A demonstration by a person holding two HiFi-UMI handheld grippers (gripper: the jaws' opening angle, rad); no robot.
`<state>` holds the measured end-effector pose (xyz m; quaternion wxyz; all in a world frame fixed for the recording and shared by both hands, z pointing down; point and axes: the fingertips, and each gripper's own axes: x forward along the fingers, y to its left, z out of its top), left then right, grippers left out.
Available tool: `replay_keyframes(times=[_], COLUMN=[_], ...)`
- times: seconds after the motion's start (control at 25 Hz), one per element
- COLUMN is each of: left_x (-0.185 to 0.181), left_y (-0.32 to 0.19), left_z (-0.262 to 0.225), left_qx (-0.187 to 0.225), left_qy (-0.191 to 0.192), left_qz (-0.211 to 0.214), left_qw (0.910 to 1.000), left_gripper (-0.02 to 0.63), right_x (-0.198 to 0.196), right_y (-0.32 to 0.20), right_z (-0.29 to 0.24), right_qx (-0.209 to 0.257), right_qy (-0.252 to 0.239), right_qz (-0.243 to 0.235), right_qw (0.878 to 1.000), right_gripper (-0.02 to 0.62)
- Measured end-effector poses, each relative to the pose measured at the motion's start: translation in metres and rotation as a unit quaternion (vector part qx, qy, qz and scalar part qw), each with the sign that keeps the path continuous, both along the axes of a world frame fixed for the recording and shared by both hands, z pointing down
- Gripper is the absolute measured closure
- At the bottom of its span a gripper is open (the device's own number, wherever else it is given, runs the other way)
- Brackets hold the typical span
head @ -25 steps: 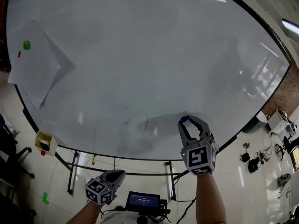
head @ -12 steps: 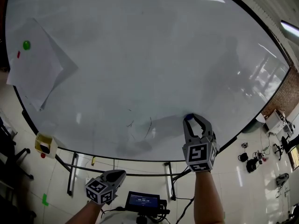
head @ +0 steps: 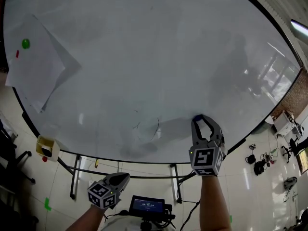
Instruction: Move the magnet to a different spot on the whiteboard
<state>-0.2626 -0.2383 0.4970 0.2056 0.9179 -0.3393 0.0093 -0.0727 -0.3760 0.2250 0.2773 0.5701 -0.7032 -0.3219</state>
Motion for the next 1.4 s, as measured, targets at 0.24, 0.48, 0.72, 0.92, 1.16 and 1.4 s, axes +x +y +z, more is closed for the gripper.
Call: replay_keyframes(times=[0.24,0.48,0.72,0.92,1.16,1.4], left_x=[-0.006,-0.005,0.003,0.015,0.043,0.079], left_y=[0.004,0.013,0.019,0.03,0.045,0.053], left_z=[0.007,0.013,0.01,0.005,-0.004,-0.016], left_qx=[-0.005,-0.01,0.0,0.004,0.01,0.018], left_qy=[-0.002,-0.009,-0.014,-0.03,-0.042,-0.043], left_qz=[-0.007,-0.016,-0.02,-0.017,-0.016,-0.021], left_qw=[1.0,0.9998,0.9997,0.9994,0.9989,0.9987], left_gripper=[0.572,0.572,0.572,0.572,0.572,0.572], right_x=[0.001,0.004,0.005,0.012,0.035,0.071], right_y=[0.001,0.01,0.028,0.053,0.091,0.139], right_z=[0.0,0.012,0.013,0.031,0.05,0.091], right_qx=[0.008,0.006,0.019,0.003,-0.039,-0.145], right_qy=[0.005,-0.016,-0.016,-0.042,-0.138,-0.303], right_qz=[-0.003,-0.021,-0.046,-0.085,-0.154,-0.229], right_qw=[1.0,1.0,0.999,0.996,0.978,0.914], right_gripper=[0.417,0.419,0.419,0.446,0.506,0.56])
